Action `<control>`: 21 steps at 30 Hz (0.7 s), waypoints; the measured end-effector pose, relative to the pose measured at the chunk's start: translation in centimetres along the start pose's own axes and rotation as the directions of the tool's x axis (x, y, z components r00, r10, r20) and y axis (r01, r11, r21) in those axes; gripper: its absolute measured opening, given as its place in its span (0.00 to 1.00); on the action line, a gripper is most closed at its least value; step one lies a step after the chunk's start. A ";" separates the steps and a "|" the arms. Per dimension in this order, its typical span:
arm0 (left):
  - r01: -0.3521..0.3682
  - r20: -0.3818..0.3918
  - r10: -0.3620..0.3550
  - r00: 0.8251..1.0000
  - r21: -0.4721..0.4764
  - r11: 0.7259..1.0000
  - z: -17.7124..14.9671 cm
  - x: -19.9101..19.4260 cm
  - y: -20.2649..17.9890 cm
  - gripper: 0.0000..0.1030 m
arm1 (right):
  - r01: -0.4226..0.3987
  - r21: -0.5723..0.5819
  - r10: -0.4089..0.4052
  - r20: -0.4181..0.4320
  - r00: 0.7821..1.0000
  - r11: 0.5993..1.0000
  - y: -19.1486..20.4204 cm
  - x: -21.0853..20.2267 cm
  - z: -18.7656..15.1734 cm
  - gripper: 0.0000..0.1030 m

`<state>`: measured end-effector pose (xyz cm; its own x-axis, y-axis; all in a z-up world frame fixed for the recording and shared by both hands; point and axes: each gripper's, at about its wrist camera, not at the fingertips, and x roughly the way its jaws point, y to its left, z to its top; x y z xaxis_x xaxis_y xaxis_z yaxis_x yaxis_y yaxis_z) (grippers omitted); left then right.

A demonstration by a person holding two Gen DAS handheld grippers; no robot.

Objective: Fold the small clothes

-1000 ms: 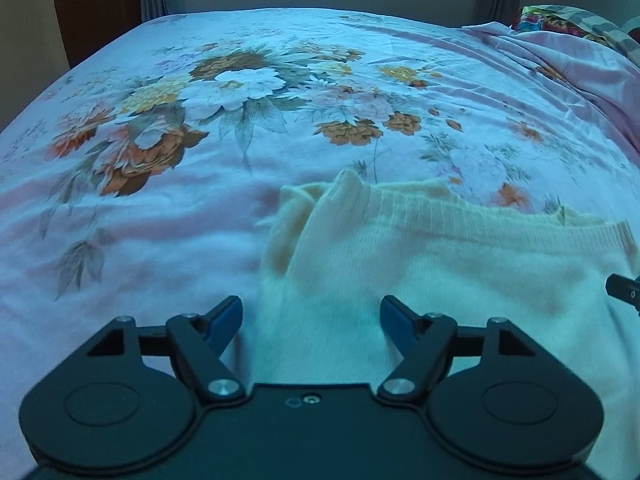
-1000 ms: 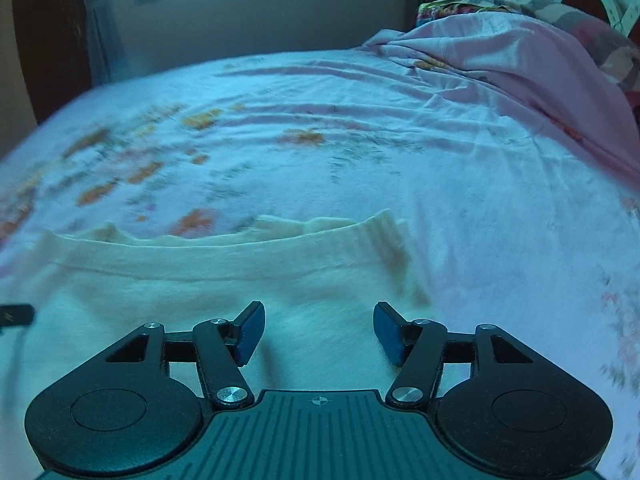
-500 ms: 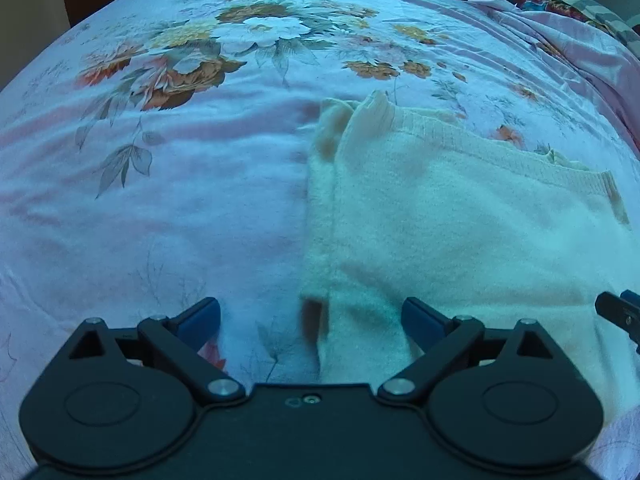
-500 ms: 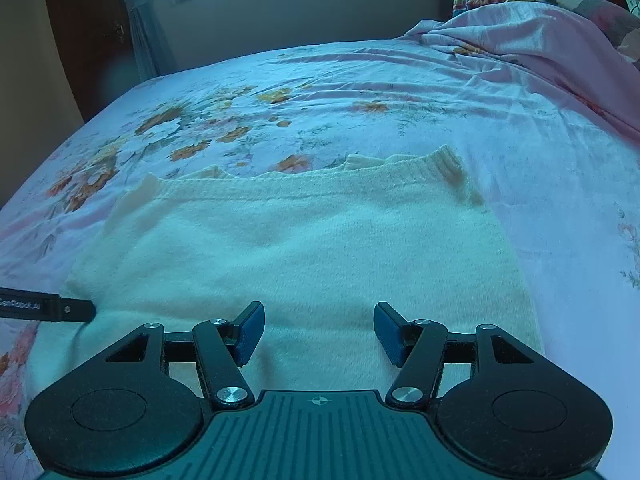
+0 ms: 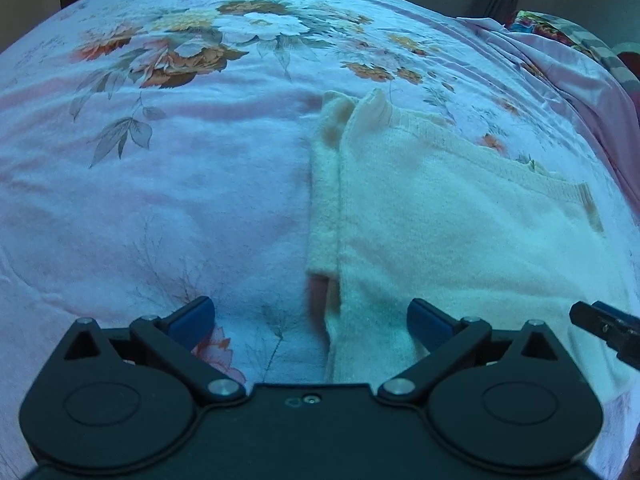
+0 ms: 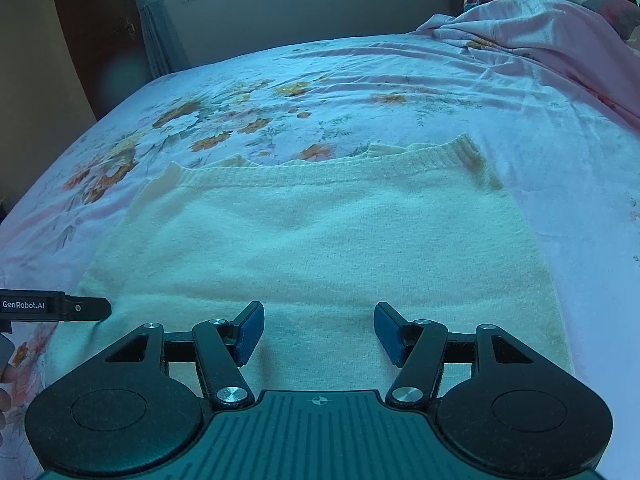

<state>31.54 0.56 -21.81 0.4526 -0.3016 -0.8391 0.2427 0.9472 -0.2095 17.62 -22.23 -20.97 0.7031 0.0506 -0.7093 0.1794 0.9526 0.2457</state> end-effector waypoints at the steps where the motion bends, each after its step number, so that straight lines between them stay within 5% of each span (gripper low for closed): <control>1: 0.013 -0.005 -0.013 1.000 -0.022 1.000 0.1 0.0 0.3 0.98 | -0.003 0.003 0.003 0.001 1.000 1.000 0.0 0.0 0.0 0.59; 6: 0.073 -0.023 -0.076 0.997 -0.103 0.992 0.8 0.0 1.5 0.96 | -0.017 0.009 0.017 0.005 1.000 1.000 0.2 0.1 0.0 0.60; 8: 0.087 -0.022 -0.089 0.996 -0.087 0.992 0.9 0.1 1.4 0.88 | -0.018 0.010 0.017 0.007 1.000 1.000 0.2 0.2 0.0 0.60; 10: 0.088 -0.012 -0.089 0.996 -0.076 0.993 1.0 0.0 1.2 0.62 | -0.020 0.015 0.019 0.007 1.000 1.000 0.1 0.3 0.1 0.61; 13: 0.125 -0.018 -0.128 0.992 -0.119 0.985 1.3 0.2 1.4 0.58 | -0.027 0.020 0.027 0.009 1.000 0.999 0.1 0.4 0.1 0.64; 21: 0.363 0.006 -0.378 0.926 -0.294 0.884 1.3 2.0 2.5 0.58 | -0.024 0.016 0.024 0.028 0.999 1.000 0.1 0.7 0.1 0.64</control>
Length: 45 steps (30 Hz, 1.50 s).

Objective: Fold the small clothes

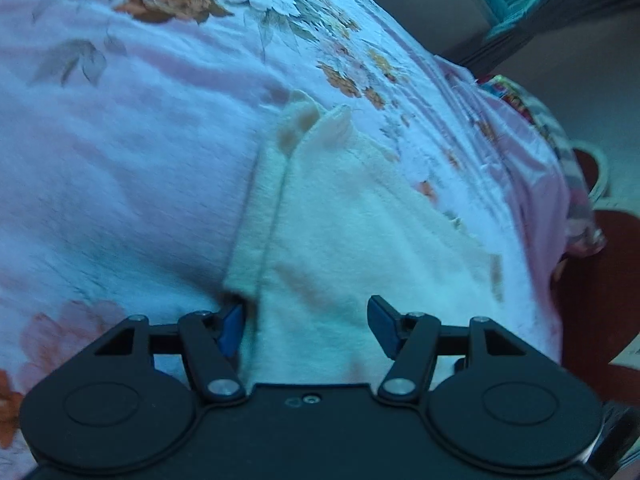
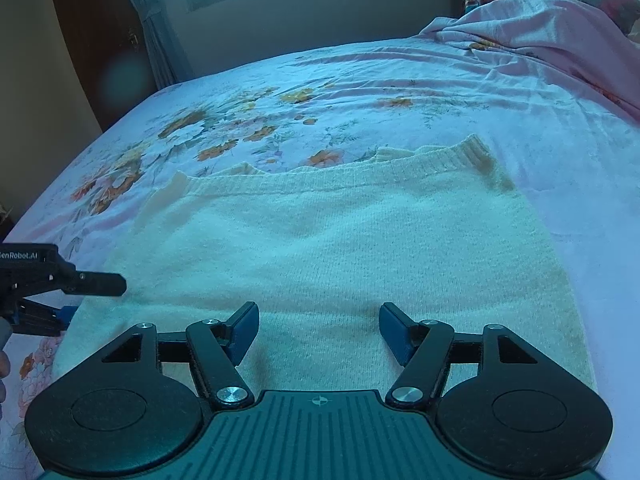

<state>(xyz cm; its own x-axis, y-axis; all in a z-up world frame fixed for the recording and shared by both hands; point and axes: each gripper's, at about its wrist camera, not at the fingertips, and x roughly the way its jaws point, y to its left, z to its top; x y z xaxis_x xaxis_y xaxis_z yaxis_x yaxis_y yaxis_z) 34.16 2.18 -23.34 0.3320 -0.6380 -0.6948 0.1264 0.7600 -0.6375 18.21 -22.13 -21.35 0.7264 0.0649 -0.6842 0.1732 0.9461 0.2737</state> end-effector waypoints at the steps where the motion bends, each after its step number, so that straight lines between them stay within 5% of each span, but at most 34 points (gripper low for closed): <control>1: 0.019 0.003 -0.019 1.000 -0.021 1.000 0.1 0.3 0.2 0.58 | 0.003 -0.004 -0.003 0.002 1.000 1.000 0.0 0.0 0.0 0.64; 3: 0.067 0.015 -0.066 0.998 -0.071 0.995 0.3 0.9 0.7 0.55 | 0.005 -0.009 -0.005 0.005 1.000 1.000 0.0 0.1 0.1 0.64; 7: 0.058 0.034 -0.055 0.998 -0.097 0.994 0.4 2.2 0.7 0.21 | 0.019 -0.031 -0.019 0.002 1.000 0.999 0.1 0.6 0.4 0.64; 12: -0.003 0.073 0.006 0.997 -0.036 0.999 0.1 1.8 -1.2 0.10 | 0.066 -0.072 -0.065 0.016 0.998 0.995 0.6 1.5 1.2 0.64; 17: -0.008 0.099 -0.004 0.995 0.124 0.992 0.3 0.3 -6.2 0.10 | 0.091 -0.148 -0.095 -0.020 0.995 0.985 1.4 4.0 0.0 0.67; 22: 0.031 0.085 -0.055 0.995 0.263 0.964 -0.4 0.5 -13.4 0.10 | 0.063 -0.042 -0.063 0.003 0.998 0.997 -0.9 1.8 1.2 0.67; 29: 0.046 -0.047 -0.031 0.998 0.345 0.937 -6.0 8.1 -21.6 0.11 | 0.083 0.069 -0.087 0.056 0.995 0.994 -8.0 -4.7 1.1 0.67; 31: 0.029 -0.082 0.002 0.997 0.370 0.929 -7.9 10.2 -22.9 0.17 | 0.099 0.096 -0.103 0.046 0.994 0.990 -10.0 -5.8 0.6 0.67; 35: 0.054 -0.132 -0.008 0.991 0.349 0.936 -9.5 11.2 -24.1 0.25 | 0.113 0.149 -0.120 0.040 0.992 0.982 -12.8 -7.7 -0.5 0.67; 39: 0.115 -0.124 -0.077 0.989 0.334 0.936 -8.8 7.8 -24.0 0.29 | 0.084 0.195 -0.101 0.079 0.992 0.977 -13.7 -9.5 -0.6 0.67; 42: 0.062 -0.043 -0.050 0.998 0.347 0.936 -7.9 4.7 -22.8 0.31 | -0.005 0.218 -0.015 0.088 0.996 0.976 -13.0 -10.0 -0.3 0.67; 45: -0.045 0.014 0.043 0.999 0.416 0.908 -7.9 2.9 -21.0 0.31 | -0.104 0.261 0.092 0.055 0.994 0.960 -12.0 -9.0 -0.2 0.67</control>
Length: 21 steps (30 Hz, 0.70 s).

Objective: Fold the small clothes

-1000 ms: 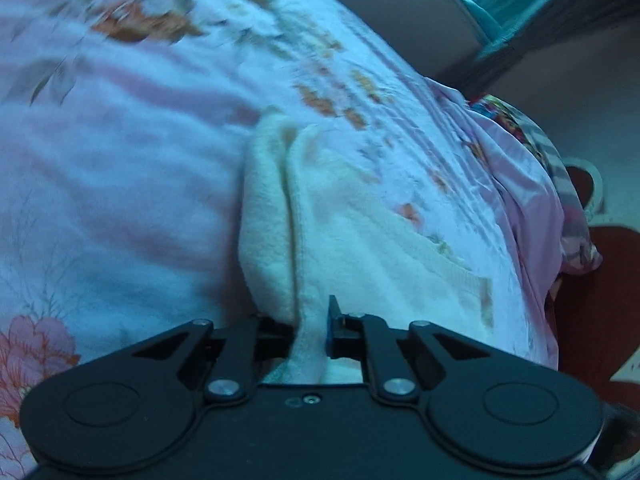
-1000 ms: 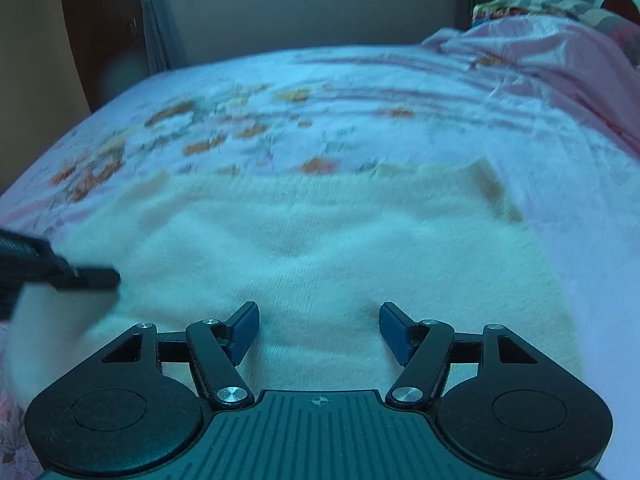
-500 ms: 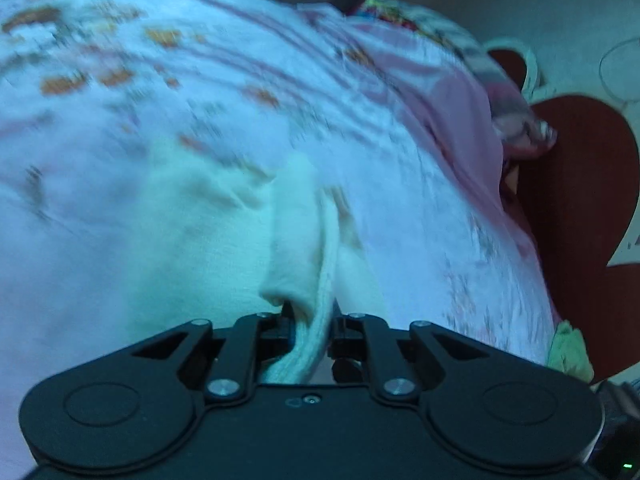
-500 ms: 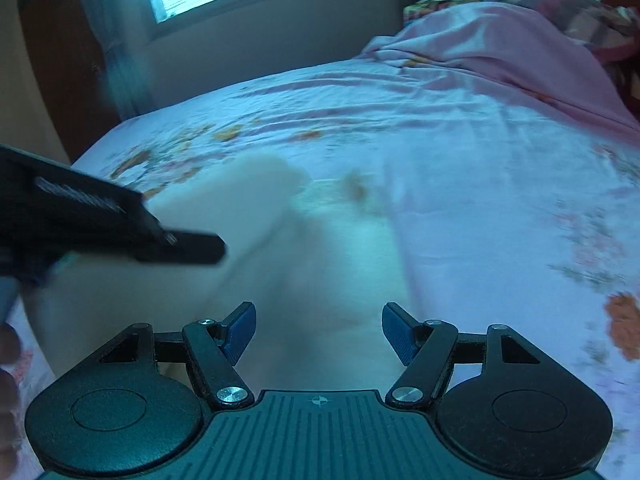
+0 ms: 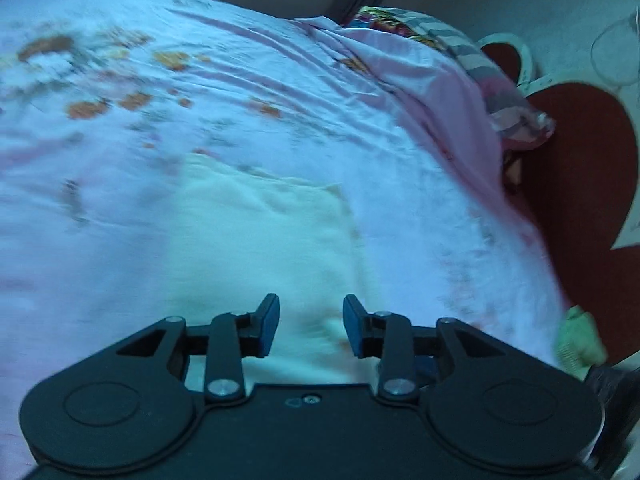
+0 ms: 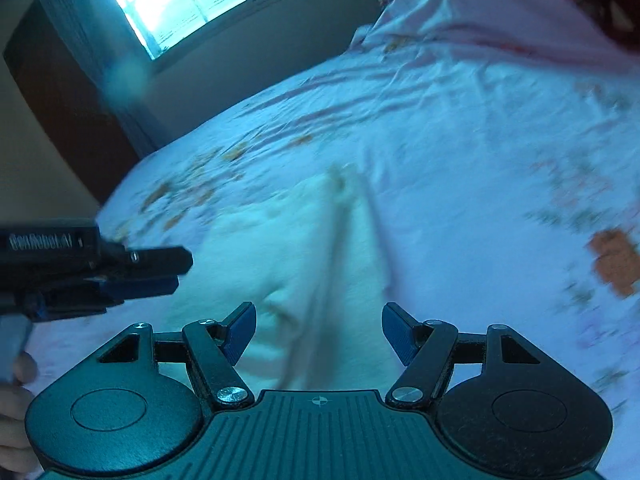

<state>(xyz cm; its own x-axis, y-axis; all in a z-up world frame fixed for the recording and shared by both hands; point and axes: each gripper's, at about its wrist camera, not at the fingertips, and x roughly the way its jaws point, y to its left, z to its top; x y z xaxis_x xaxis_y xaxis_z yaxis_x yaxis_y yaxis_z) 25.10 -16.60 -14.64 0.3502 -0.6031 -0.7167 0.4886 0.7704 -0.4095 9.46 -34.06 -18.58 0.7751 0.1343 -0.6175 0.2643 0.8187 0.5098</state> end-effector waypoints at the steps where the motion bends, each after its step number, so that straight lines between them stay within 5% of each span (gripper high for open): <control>1: -0.015 -0.005 0.015 1.000 0.006 1.000 -0.6 -0.3 0.7 0.31 | -0.018 0.014 0.018 -0.018 1.000 1.000 0.3 0.4 -0.1 0.67; 10: -0.029 -0.034 0.029 0.999 -0.019 0.999 -4.4 0.9 3.2 0.32 | -0.044 0.093 0.054 -0.109 0.993 0.995 0.7 5.5 0.5 0.67; 12: -0.017 -0.028 0.017 0.999 -0.018 1.000 -4.5 1.0 3.1 0.32 | -0.042 0.077 0.050 -0.099 0.994 0.996 0.9 6.2 1.0 0.44; 13: -0.011 -0.025 0.011 1.000 -0.022 1.000 -4.5 1.0 3.1 0.32 | -0.030 0.073 0.037 -0.106 0.994 0.997 0.9 6.6 1.3 0.23; 18: -0.004 -0.014 0.003 1.000 -0.017 1.000 -4.6 1.2 2.9 0.32 | -0.056 0.067 0.064 -0.121 0.991 0.996 1.0 7.8 1.8 0.20; 19: -0.005 -0.012 0.004 1.000 -0.013 1.000 -4.7 1.3 2.8 0.32 | -0.057 0.034 0.060 -0.109 0.992 0.998 1.4 7.6 1.8 0.12; 21: 0.013 -0.004 -0.013 1.000 -0.019 1.000 -4.6 1.3 2.5 0.31 | -0.016 -0.070 0.013 -0.049 0.999 0.997 2.7 6.6 2.0 0.12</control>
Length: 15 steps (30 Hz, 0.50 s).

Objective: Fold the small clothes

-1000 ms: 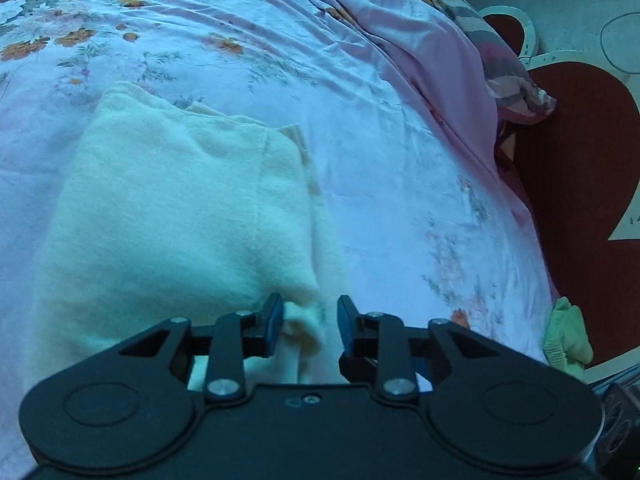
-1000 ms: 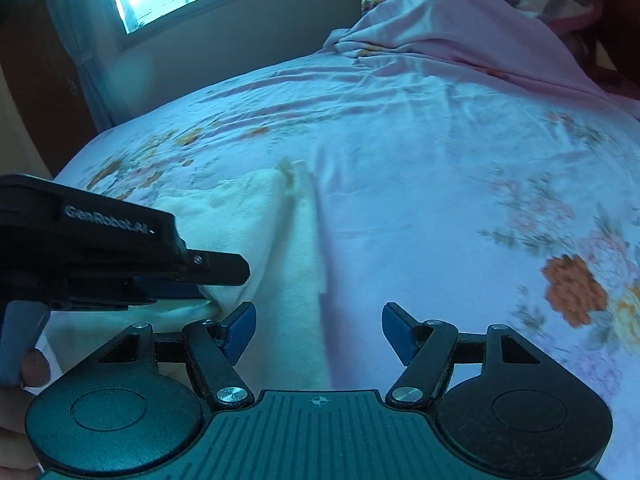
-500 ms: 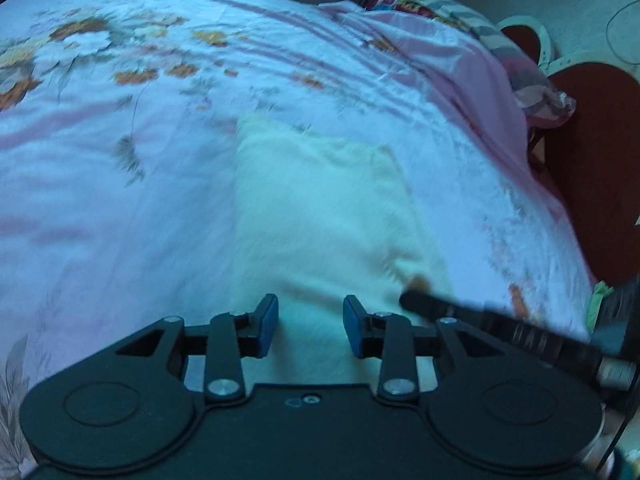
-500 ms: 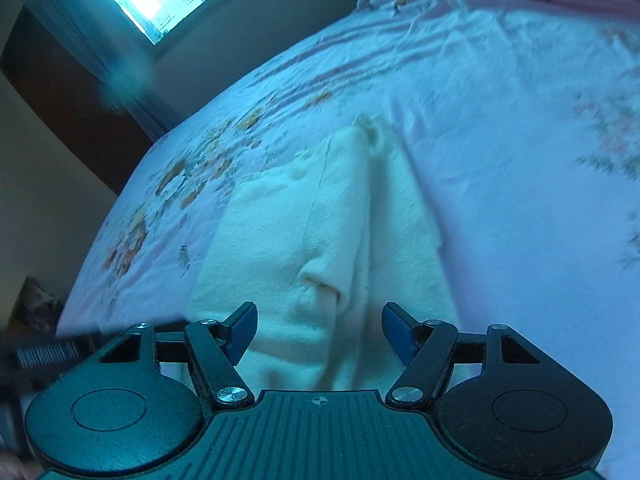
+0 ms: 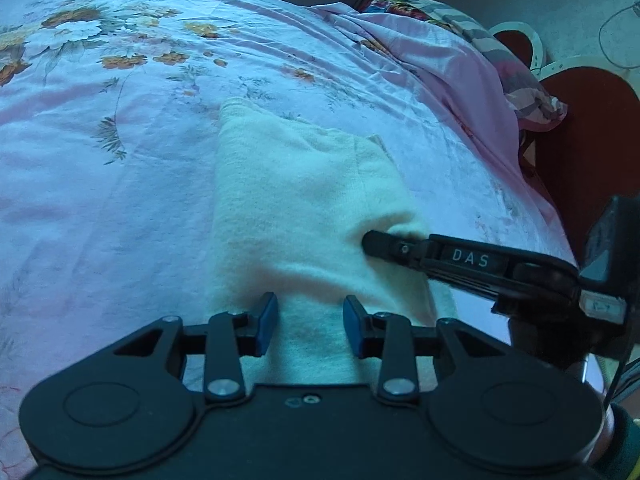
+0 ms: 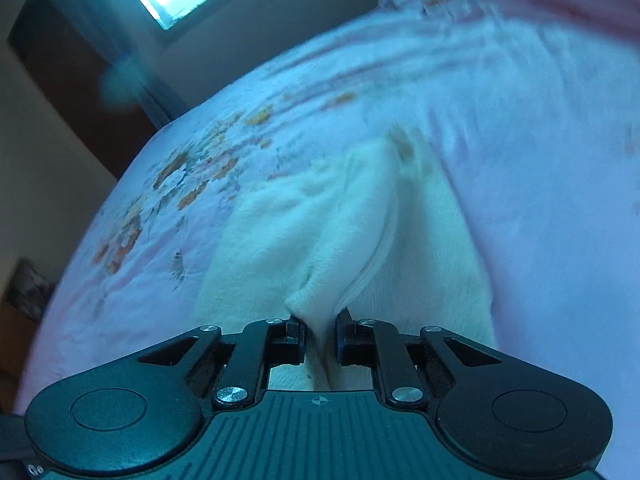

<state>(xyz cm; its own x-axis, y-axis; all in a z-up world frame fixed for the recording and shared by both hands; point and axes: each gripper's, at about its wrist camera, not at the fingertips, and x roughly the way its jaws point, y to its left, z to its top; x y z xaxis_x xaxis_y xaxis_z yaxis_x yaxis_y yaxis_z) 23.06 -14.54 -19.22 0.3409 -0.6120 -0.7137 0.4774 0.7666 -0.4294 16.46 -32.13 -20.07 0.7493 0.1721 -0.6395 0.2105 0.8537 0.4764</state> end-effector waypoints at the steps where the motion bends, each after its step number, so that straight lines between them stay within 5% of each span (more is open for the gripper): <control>1: 0.008 0.004 -0.008 1.000 0.003 1.000 0.1 0.1 -0.3 0.32 | 0.015 -0.033 -0.014 0.033 0.999 0.999 0.4 -0.7 0.2 0.12; 8: 0.095 0.002 -0.095 0.995 0.026 0.995 0.5 1.9 -3.8 0.32 | 0.098 -0.205 -0.064 0.168 0.984 0.974 1.6 -4.7 1.8 0.12; 12: 0.070 -0.061 -0.069 0.996 0.022 0.997 -1.0 4.0 -3.4 0.33 | 0.111 -0.064 -0.116 -0.093 0.989 0.992 -3.5 -0.3 0.0 0.12; 15: 0.069 -0.065 -0.065 0.996 0.051 0.996 -0.9 2.9 -3.6 0.33 | 0.031 -0.001 -0.031 -0.061 0.998 1.000 -4.2 -1.6 0.1 0.30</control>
<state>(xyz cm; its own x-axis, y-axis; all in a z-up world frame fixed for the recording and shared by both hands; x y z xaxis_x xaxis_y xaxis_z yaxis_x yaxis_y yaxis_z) 21.62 -18.92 -20.29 0.2556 -0.6469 -0.7185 0.5406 0.7117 -0.4485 14.41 -36.06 -21.01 0.7030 0.1751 -0.6893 0.2331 0.8589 0.4559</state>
